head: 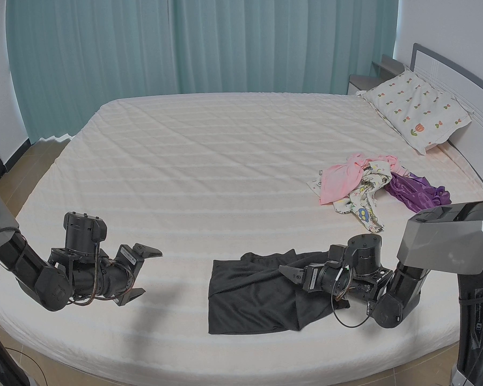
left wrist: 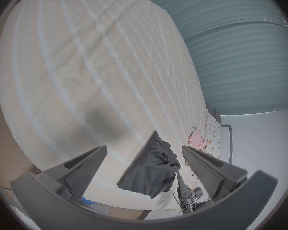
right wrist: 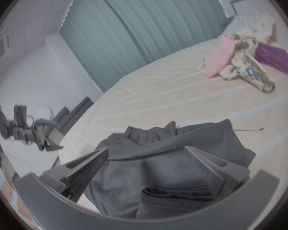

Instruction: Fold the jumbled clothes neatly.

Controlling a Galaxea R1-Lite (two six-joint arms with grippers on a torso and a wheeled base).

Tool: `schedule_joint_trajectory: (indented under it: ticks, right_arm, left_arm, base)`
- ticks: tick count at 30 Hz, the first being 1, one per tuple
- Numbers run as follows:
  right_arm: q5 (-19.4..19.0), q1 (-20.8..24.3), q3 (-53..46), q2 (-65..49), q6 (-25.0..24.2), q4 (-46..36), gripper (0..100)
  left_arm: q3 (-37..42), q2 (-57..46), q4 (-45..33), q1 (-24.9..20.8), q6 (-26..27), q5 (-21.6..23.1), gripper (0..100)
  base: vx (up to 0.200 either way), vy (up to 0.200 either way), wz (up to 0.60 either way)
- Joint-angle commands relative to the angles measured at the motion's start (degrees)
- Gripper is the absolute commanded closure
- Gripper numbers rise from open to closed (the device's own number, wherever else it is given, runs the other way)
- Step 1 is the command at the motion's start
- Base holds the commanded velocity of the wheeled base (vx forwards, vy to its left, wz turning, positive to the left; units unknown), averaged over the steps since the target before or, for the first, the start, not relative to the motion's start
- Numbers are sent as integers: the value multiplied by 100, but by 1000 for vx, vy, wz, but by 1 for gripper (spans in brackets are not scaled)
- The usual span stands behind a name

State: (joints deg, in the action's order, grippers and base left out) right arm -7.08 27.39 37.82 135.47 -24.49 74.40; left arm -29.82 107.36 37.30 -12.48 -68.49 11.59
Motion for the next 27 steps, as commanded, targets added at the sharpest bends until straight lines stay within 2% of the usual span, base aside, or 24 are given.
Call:
schedule_joint_trajectory:
  ticks: [1,4,9,10,15,20,24,27]
  right_arm:
    - [-12,12,-442,84,682,215,0]
    - [-21,3,-530,251,937,418,0]
    - [-21,-15,-705,251,1069,479,0]
    - [-39,-23,-811,216,1131,479,100]
    - [-48,-199,-1092,102,1509,567,100]
    - [-162,-305,-1558,-285,1561,611,100]
    - [-390,-560,-1866,-513,1799,558,100]
    - [-645,-735,-2164,-636,2150,541,100]
  left_arm:
    - [-6,127,5,-9,2,1,0]
    - [-6,145,5,-9,2,1,0]
    - [2,136,5,-26,2,1,0]
    - [2,136,5,-26,2,1,0]
    - [-6,153,5,-26,2,-8,0]
    - [-6,162,5,-26,2,-8,0]
    - [2,171,5,-26,11,-8,0]
    - [2,180,5,-17,11,-8,0]
  base:
    - [0,0,0]
    - [0,0,0]
    - [0,0,0]
    - [0,0,0]
    - [0,0,0]
    - [0,0,0]
    - [0,0,0]
    - [0,0,0]
